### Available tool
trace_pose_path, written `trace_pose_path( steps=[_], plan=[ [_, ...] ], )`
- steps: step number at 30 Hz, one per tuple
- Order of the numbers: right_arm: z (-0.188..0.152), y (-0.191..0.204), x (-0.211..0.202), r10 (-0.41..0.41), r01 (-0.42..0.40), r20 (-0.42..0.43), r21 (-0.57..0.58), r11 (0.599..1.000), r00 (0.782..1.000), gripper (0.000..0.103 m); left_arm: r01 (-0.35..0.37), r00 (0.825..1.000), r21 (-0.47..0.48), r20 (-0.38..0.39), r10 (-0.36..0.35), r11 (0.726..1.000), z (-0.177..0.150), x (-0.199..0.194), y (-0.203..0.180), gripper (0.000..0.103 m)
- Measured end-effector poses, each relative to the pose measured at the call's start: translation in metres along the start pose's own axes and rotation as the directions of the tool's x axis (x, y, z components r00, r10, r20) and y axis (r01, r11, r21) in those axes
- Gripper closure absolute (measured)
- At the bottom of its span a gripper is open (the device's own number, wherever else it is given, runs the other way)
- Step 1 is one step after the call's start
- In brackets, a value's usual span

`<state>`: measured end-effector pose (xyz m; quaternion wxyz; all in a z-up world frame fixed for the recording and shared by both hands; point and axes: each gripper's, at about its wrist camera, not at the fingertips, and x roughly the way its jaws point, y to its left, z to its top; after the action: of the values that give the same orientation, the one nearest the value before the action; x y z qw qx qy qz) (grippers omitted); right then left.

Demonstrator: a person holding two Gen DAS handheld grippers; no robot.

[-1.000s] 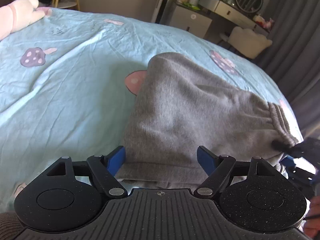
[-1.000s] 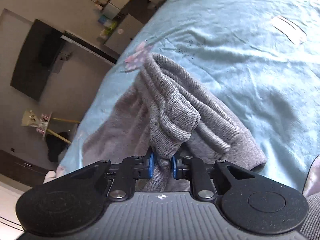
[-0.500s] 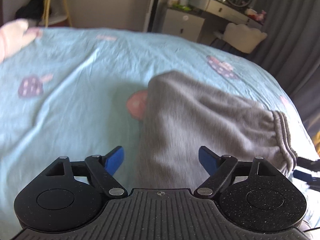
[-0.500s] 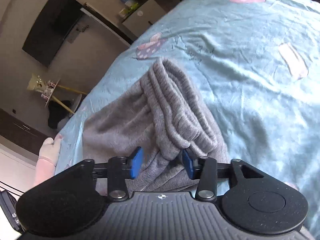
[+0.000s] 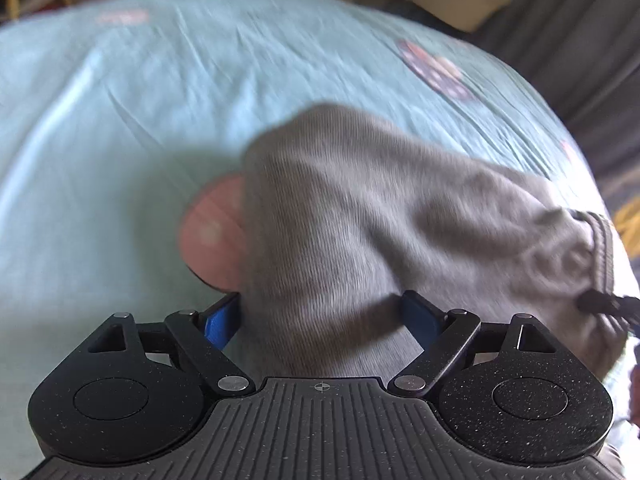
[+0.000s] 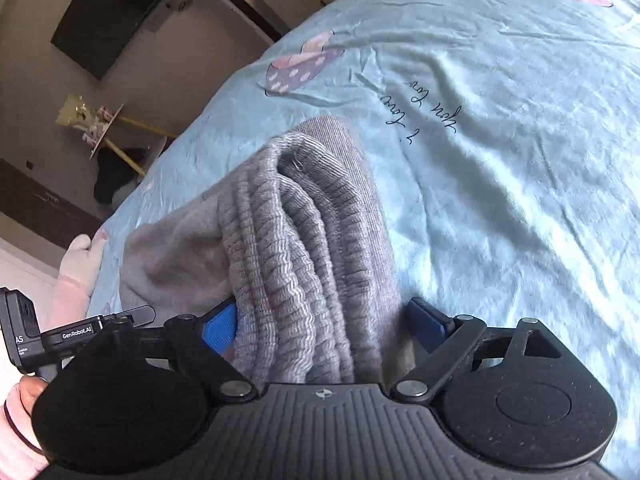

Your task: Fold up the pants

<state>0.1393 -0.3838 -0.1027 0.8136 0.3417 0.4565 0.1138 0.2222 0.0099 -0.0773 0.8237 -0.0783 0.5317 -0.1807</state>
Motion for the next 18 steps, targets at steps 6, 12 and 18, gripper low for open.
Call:
trace_pose_path(
  steps=[6,12,18],
  plan=[
    [0.013,-0.003,0.011,0.074,-0.075,-0.061,-0.016,0.997,0.995,0.038,0.164,0.986,-0.03,-0.03,-0.165,0.986,0.003,0.011,0.009,0.021],
    [0.015,-0.004,0.02,0.102,-0.102,-0.078,0.007,0.995,0.992,0.032,0.228,0.973,-0.055,-0.032,-0.23,0.972,0.009,0.022,0.013,0.023],
    [0.015,0.038,0.019,-0.041,0.041,-0.003,-0.061,0.997,0.999,0.046,0.248,0.968,-0.116,-0.001,-0.25,0.962,0.019,0.008,0.011,0.06]
  ],
)
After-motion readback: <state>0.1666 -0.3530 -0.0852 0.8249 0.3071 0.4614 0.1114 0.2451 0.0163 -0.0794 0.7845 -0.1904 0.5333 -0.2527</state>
